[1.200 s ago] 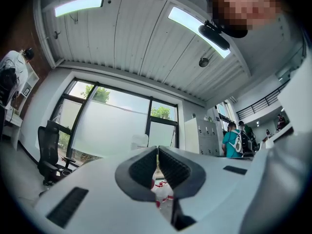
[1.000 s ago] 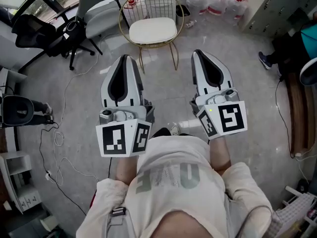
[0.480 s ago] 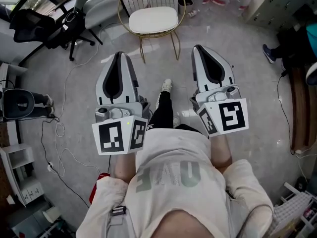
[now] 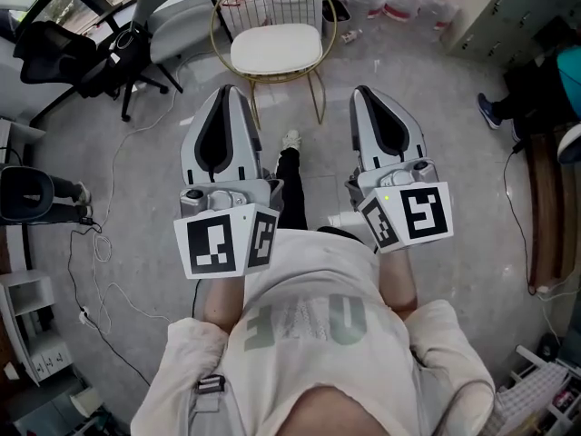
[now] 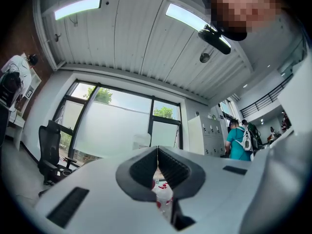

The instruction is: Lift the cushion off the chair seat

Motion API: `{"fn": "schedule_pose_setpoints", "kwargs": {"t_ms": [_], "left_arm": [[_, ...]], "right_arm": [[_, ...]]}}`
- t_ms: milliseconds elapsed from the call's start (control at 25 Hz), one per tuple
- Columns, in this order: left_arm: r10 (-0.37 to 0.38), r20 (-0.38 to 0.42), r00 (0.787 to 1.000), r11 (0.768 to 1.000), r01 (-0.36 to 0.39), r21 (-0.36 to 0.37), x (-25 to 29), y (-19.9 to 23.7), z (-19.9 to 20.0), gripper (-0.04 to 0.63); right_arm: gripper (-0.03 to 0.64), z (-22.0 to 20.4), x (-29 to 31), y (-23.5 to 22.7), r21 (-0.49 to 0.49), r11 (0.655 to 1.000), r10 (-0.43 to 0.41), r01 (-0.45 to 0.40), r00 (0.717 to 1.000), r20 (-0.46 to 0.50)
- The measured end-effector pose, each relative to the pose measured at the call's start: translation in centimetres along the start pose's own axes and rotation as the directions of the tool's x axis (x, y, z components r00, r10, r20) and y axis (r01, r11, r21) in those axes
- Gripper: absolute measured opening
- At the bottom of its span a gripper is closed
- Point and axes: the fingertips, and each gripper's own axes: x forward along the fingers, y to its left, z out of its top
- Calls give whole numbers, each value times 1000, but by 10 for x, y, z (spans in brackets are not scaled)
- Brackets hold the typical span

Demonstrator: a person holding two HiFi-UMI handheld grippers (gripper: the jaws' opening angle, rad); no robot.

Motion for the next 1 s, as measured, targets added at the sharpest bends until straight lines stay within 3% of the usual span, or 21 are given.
{"fn": "schedule_pose_setpoints", "kwargs": {"t_ms": [440,1000], "left_arm": [[19,40,999,1000,-18,-13,101,64,-4,15],[37,50,998,998,-35,-43,304,200,-31,15]], "right_arm": [[15,2,118,-12,-67,998,19,-19,1000,5],[15,-22,356,-44,-79,997,23,-27,999,-45]]}}
